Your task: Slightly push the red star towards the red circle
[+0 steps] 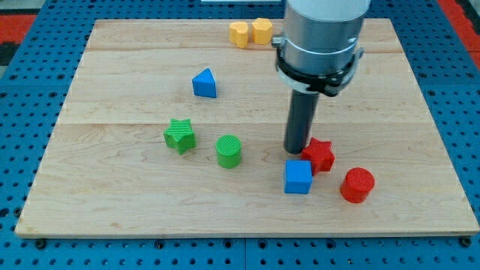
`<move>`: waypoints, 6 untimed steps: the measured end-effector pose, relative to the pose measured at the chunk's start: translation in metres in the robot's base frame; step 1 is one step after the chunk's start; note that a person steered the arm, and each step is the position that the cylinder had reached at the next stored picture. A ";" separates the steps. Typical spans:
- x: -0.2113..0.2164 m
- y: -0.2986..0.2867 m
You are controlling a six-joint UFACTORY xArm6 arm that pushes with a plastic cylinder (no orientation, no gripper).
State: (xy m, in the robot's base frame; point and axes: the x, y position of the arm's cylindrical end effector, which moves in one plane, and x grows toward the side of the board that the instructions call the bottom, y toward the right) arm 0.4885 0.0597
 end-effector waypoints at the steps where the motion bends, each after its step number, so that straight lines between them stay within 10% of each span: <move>1: -0.005 -0.036; 6: 0.021 0.040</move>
